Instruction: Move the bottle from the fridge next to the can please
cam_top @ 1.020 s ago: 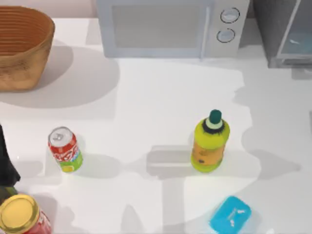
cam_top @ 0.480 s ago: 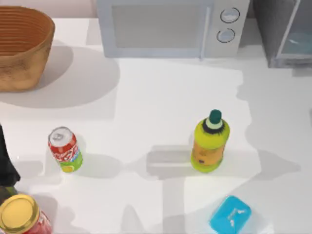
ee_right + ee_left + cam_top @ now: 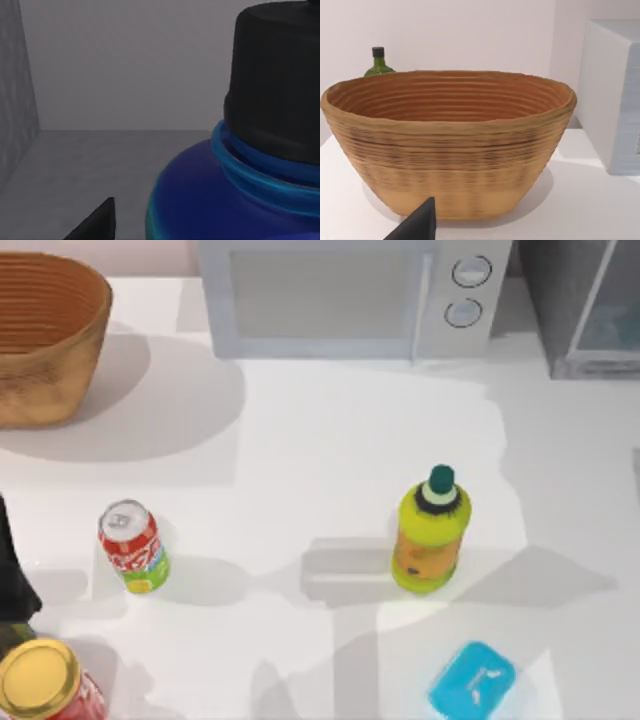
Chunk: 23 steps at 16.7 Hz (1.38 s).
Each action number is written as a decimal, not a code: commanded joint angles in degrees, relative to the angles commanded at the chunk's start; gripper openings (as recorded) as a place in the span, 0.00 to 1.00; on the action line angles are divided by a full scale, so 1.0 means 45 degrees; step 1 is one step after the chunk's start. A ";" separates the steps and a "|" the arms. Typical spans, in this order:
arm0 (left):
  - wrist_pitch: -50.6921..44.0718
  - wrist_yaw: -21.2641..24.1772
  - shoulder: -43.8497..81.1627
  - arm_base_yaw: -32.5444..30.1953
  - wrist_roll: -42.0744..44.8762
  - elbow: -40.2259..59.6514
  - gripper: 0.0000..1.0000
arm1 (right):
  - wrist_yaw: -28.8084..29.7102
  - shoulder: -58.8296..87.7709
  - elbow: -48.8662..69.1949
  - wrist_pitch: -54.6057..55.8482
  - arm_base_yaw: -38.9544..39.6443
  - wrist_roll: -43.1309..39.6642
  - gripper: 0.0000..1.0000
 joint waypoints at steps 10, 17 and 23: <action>0.0000 0.0000 0.0000 0.0000 0.0000 0.0000 1.00 | 0.0008 0.0045 0.0080 -0.0041 0.0008 0.0000 0.55; 0.0000 0.0000 0.0000 0.0000 0.0000 0.0000 1.00 | 0.0008 0.0045 0.0080 -0.0041 0.0008 0.0000 0.02; 0.0000 0.0000 0.0000 0.0000 0.0000 0.0000 1.00 | 0.0008 0.0045 0.0080 -0.0041 0.0008 0.0000 0.00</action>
